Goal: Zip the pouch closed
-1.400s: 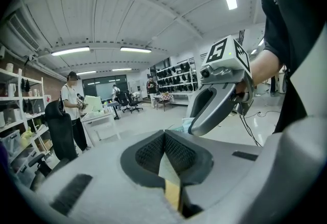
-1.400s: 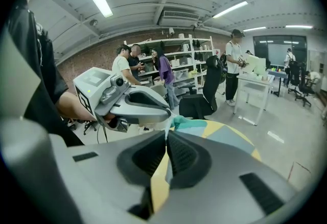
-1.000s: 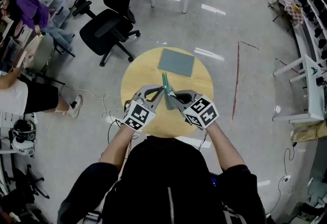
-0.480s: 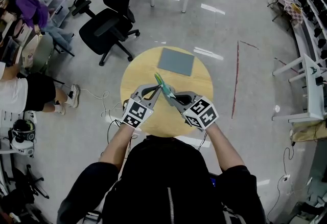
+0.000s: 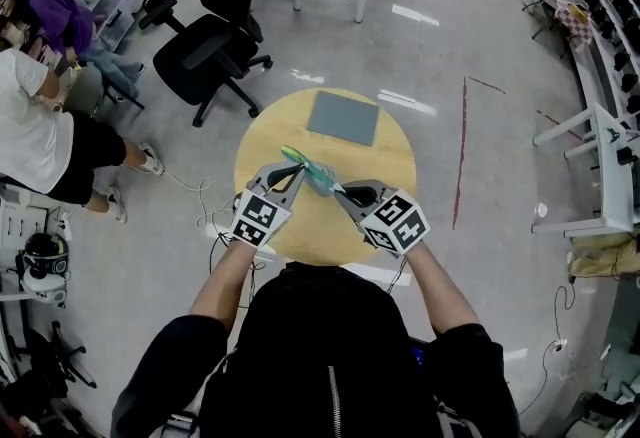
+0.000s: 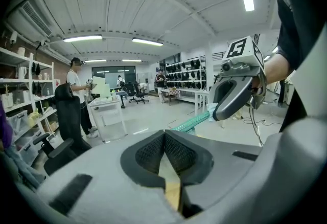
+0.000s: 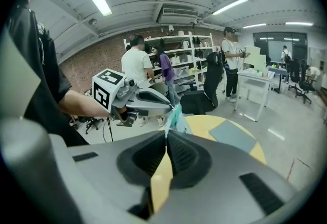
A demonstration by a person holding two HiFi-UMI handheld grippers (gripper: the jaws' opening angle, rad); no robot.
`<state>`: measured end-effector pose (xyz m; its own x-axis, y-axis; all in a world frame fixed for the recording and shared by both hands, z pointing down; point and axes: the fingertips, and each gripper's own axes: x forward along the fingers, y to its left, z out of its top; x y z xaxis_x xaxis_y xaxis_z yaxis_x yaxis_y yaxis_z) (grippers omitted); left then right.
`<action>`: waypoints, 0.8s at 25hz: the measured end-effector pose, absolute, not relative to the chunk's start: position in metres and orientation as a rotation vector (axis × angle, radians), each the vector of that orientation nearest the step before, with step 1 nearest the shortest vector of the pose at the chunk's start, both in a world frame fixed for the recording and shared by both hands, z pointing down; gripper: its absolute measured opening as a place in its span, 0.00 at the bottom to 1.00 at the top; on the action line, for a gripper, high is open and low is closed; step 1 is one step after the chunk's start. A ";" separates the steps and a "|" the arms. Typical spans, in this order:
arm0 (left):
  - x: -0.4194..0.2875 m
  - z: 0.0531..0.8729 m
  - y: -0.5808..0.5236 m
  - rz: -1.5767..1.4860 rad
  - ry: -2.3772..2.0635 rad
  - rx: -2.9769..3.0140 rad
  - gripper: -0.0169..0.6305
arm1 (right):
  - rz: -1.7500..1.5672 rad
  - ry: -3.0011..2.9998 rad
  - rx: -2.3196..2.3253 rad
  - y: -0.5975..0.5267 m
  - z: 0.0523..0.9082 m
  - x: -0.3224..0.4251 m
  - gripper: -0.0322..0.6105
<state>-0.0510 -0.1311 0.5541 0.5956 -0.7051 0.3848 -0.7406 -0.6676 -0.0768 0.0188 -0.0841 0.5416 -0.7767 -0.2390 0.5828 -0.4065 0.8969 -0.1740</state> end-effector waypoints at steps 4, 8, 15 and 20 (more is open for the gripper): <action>-0.068 0.555 -0.134 0.582 -1.283 2.664 0.03 | 0.402 -2.490 0.472 -0.082 0.540 0.024 0.07; -0.075 0.556 -0.136 0.598 -1.297 2.664 0.03 | 0.402 -2.489 0.476 -0.082 0.539 0.027 0.07; -0.098 0.560 -0.137 0.608 -1.350 2.607 0.03 | 0.402 -2.480 0.474 -0.077 0.537 0.031 0.07; -0.111 0.569 -0.134 0.617 -1.358 2.598 0.04 | 0.411 -2.476 0.466 -0.074 0.541 0.034 0.07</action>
<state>-0.1110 -0.1342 0.5685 0.5068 -0.7521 0.4213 -0.8120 -0.5806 -0.0598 0.0339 -0.0744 0.5405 -0.7703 -0.2351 0.5928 -0.4141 0.8913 -0.1846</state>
